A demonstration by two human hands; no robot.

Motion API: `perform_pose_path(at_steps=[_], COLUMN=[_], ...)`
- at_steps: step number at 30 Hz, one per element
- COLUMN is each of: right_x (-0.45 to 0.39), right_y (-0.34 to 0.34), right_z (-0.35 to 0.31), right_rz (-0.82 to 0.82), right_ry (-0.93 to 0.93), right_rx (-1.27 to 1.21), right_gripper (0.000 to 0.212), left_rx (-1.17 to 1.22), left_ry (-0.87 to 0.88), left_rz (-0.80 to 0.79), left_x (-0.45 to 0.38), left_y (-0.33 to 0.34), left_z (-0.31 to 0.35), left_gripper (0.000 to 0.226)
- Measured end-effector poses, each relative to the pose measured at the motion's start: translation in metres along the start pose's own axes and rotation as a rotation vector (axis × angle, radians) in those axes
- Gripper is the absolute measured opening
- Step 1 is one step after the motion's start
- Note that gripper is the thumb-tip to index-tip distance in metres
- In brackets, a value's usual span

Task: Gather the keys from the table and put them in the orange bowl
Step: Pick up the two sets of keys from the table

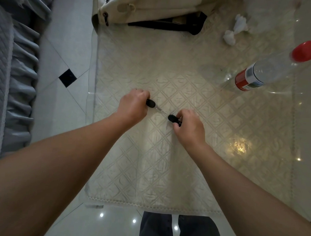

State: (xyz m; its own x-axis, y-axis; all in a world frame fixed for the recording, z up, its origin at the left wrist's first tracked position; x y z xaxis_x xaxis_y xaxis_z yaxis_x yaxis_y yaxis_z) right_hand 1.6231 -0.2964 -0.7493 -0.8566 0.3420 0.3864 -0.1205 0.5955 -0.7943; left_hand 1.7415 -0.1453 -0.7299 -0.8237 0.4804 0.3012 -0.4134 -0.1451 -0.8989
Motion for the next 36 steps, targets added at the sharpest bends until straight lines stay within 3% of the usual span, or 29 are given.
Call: perform_pose_path(at_steps=[8, 11, 24, 36], right_x=[0.027, 0.042, 0.102, 0.196], right_y=[-0.005, -0.016, -0.101, -0.281], right_z=[0.023, 0.027, -0.007, -0.06], right_rz=[-0.058, -0.059, 0.167, 0.403], right_ry=[0.108, 0.115, -0.01, -0.012], right_rx=[-0.082, -0.078, -0.049, -0.123], right_gripper=[0.011, 0.018, 0.018, 0.01], left_rx=[0.099, 0.166, 0.292, 0.32], left_ry=[-0.02, 0.0, 0.149, 0.269], left_rz=[0.113, 0.178, 0.208, 0.235], left_x=[0.05, 0.067, 0.125, 0.177], left_y=[-0.005, -0.016, -0.085, -0.23], left_z=[0.016, 0.027, 0.084, 0.181], left_gripper=[0.021, 0.017, 0.009, 0.009])
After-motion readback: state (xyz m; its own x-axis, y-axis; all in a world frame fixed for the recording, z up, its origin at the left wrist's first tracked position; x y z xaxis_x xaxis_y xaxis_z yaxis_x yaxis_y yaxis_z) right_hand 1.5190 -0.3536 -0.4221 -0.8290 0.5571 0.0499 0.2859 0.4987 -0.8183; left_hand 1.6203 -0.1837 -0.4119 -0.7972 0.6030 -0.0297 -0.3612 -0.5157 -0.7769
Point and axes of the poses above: each hand's wrist, its own x-axis away from the middle knuckle, its own y-axis out of the palm, z = x × y, the point moved 7 cm from there along -x, towards the middle knuckle, and after that the axes turned 4 degrees about x, right-handed, at the moved point
